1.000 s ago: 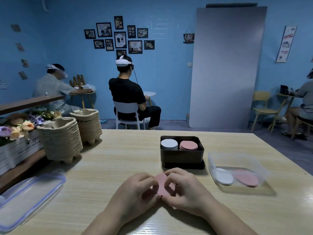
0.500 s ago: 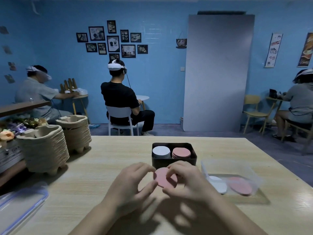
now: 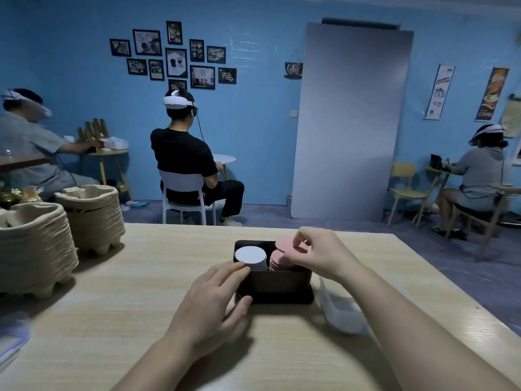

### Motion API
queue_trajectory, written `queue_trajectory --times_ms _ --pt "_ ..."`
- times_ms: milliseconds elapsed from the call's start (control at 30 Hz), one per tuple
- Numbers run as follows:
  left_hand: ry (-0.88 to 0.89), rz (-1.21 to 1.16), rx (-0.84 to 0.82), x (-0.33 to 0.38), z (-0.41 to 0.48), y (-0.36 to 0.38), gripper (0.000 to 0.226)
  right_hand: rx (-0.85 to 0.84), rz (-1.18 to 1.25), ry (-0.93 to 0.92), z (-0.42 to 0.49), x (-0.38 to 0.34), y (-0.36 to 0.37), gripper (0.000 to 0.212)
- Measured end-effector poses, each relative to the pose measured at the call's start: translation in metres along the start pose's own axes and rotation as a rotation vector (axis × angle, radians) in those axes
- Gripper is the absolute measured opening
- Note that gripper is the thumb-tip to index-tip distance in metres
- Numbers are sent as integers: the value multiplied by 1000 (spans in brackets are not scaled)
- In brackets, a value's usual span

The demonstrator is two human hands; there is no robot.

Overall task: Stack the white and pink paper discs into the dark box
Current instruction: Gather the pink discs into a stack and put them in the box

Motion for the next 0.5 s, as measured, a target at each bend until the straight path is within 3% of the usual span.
queue_trajectory --times_ms 333,500 --pt "11 -23 12 -2 3 -1 48 39 -218 -8 17 -2 27 35" --pt "7 -28 2 -1 1 -1 49 -20 -178 5 20 1 32 36"
Point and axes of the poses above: each hand's wrist, its own z-axis towards the middle knuckle, its own y-axis out of the palm, x = y × z, the point moved 6 cm from there along z, towards the middle knuckle, and after that the axes turned 13 degrees about y, right-handed, at the moved point
